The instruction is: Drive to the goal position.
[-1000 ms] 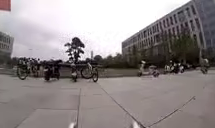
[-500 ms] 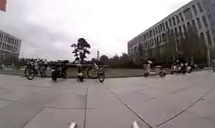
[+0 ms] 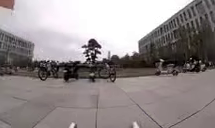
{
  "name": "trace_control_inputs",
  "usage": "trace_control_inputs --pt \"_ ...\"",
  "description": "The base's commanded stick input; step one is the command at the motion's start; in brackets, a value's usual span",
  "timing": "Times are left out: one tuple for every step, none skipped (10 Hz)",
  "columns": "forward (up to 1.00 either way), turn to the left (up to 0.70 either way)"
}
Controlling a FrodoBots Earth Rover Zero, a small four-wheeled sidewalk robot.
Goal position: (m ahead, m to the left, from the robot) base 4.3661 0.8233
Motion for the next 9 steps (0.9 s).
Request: trace_control_inputs --pt "0.00 0.45" --pt "0.00 0.45" --pt "0.00 0.45" --pt "0.00 0.45" --pt "0.00 0.45" --pt "0.00 0.45" --pt "0.00 0.45" --pt "0.00 0.45" --pt "0.00 0.45"
